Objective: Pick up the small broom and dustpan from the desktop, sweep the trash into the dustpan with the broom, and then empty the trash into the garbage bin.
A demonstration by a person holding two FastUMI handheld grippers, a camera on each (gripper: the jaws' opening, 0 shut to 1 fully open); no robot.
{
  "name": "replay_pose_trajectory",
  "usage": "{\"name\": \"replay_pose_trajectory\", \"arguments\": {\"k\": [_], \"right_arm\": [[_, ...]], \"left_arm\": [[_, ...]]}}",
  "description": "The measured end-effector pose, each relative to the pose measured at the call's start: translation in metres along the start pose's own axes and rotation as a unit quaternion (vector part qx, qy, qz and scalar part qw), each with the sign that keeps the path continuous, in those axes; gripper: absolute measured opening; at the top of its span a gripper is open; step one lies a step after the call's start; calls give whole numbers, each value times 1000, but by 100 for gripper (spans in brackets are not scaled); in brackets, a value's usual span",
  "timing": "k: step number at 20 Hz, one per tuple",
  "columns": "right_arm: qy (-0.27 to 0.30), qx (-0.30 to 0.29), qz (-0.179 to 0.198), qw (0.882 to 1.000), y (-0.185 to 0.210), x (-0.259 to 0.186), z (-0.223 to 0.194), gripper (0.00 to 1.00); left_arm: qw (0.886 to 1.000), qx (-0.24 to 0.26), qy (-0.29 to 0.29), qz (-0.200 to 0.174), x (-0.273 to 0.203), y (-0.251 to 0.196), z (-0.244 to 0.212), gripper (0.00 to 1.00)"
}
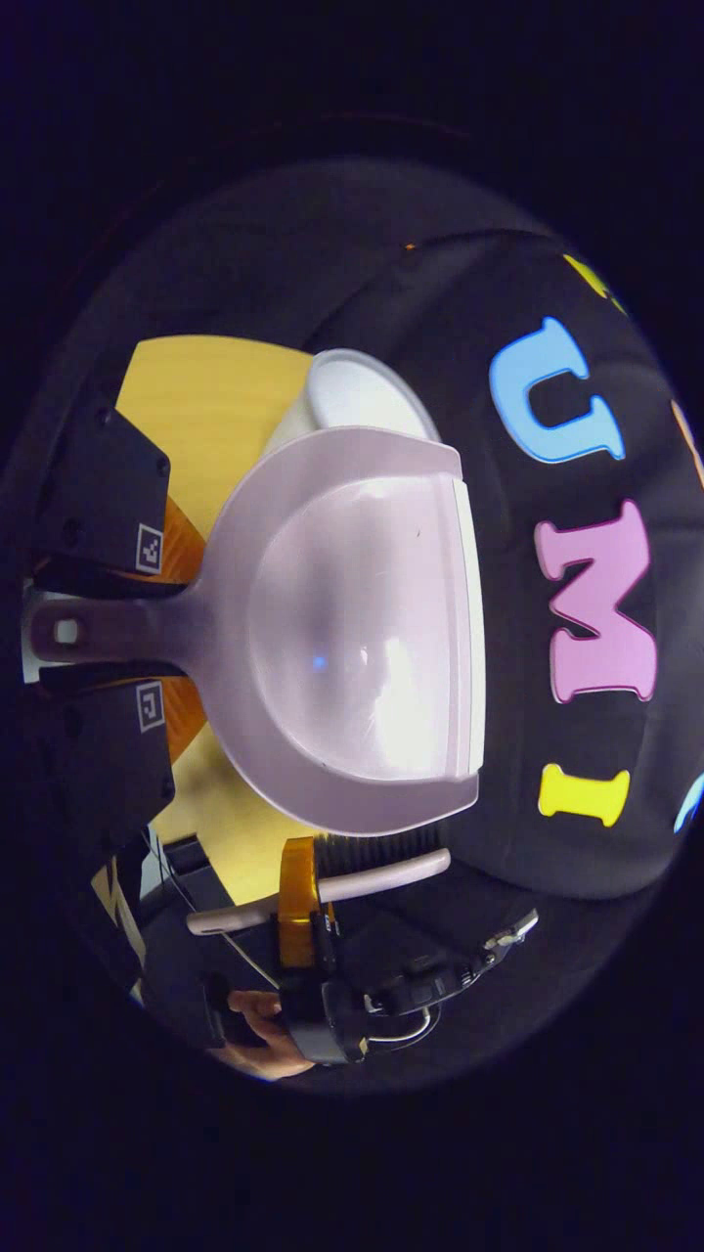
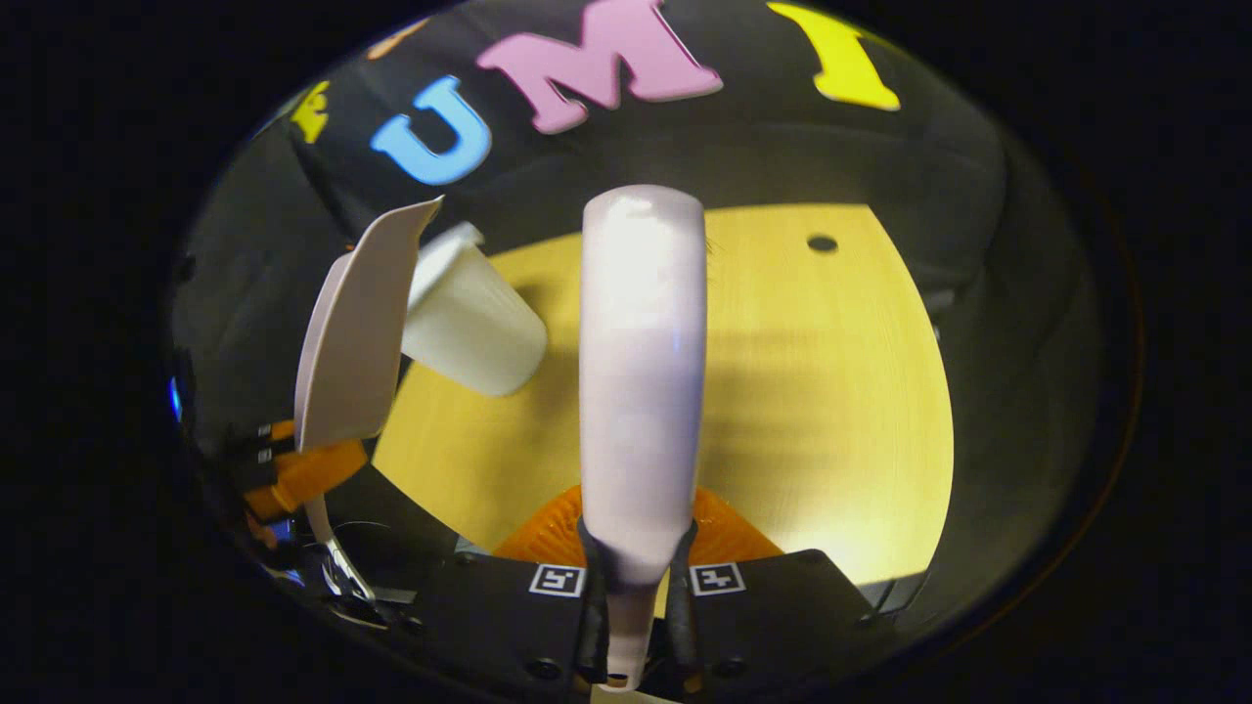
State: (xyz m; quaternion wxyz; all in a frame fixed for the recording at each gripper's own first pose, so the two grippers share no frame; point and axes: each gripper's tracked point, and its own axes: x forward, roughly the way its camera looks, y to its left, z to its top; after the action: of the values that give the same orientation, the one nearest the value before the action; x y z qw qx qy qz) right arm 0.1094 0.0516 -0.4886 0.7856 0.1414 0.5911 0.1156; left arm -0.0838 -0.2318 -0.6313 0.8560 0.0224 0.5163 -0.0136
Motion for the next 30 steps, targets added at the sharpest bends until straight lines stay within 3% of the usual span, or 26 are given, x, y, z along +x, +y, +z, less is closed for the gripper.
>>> {"name": "replay_pose_trajectory", "arguments": {"k": [2,4,8,10,15,16,17,19,24,25,26,29,30], "right_arm": [[50,17,-37,998,-7,33,-12,24],[86,35,-45,995,1,55,-25,24],[143,17,-77,987,1,93,-38,24],[168,13,-97,981,-3,106,-44,24],[207,22,-133,969,-20,130,-57,24],[212,21,-138,967,-20,131,-56,18],[220,17,-143,965,-21,132,-58,26],[234,13,-147,961,-23,129,-66,28],[246,19,-154,957,-19,131,-76,34],[247,20,-155,956,-18,130,-76,27],[249,21,-155,956,-16,130,-75,38],[252,20,-148,956,-12,130,-77,42],[253,20,-147,956,-11,129,-78,42]], "left_arm": [[998,-32,60,4,39,-2,-25,24],[994,-35,104,7,76,-1,-43,24],[984,-48,173,-17,109,10,-20,24],[980,-46,192,-12,115,18,3,24],[971,-50,234,-13,146,7,-6,24],[968,-55,244,-15,152,12,-8,24],[967,-52,250,-10,157,17,-9,24],[967,-34,252,6,157,14,-8,24],[961,-33,276,0,160,11,-10,27],[960,-31,278,-2,158,12,-10,27],[959,-33,280,-5,158,12,-10,27],[948,-49,312,-40,157,2,-23,34],[946,-48,317,-45,155,-1,-26,52]]}}
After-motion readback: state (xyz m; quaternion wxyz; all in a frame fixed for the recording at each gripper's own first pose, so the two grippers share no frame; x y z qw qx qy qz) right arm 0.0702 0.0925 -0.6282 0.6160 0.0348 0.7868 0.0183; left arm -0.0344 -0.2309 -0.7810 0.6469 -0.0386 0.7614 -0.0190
